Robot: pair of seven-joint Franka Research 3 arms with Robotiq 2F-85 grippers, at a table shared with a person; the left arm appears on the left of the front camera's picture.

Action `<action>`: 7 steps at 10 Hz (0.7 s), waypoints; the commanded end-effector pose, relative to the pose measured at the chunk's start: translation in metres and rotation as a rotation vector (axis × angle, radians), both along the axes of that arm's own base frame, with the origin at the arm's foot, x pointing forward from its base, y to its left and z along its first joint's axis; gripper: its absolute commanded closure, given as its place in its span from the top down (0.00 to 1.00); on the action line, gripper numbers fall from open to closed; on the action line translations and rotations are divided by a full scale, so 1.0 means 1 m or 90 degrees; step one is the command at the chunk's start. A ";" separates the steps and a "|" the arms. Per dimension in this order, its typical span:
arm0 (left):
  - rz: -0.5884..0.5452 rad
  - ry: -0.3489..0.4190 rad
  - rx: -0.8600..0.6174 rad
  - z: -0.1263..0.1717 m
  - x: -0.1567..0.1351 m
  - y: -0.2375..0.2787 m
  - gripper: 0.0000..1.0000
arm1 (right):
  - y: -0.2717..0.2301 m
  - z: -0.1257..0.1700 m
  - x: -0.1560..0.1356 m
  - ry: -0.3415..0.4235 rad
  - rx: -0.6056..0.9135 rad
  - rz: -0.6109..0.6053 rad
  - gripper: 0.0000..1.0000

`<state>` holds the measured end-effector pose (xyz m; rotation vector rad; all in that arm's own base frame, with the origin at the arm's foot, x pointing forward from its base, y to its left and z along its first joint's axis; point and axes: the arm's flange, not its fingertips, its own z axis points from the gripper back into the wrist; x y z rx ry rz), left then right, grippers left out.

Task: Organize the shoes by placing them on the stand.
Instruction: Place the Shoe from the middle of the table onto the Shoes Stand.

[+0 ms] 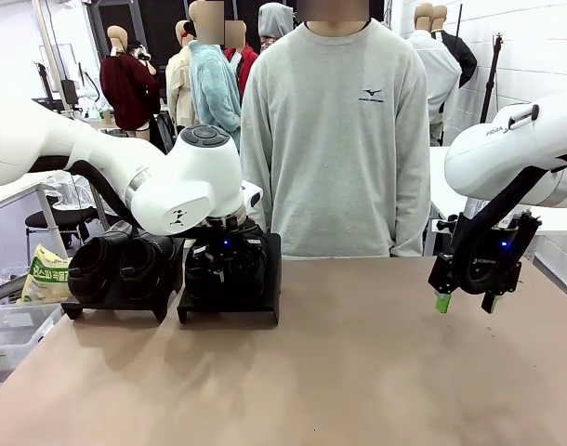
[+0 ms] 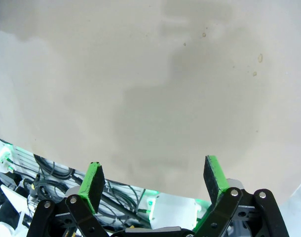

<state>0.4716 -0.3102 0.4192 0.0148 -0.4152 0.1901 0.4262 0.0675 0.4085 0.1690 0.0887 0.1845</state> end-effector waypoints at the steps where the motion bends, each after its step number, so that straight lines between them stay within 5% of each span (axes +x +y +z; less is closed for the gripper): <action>1: 0.013 -0.017 -0.012 0.001 0.000 -0.004 1.00 | 0.000 0.002 0.001 -0.001 -0.001 0.005 1.00; 5: -0.007 -0.034 -0.019 0.027 -0.005 -0.013 1.00 | 0.000 0.002 0.001 -0.001 -0.001 0.005 1.00; 7: -0.007 -0.015 -0.009 0.011 0.000 -0.006 1.00 | 0.000 0.002 0.001 -0.001 -0.001 0.005 1.00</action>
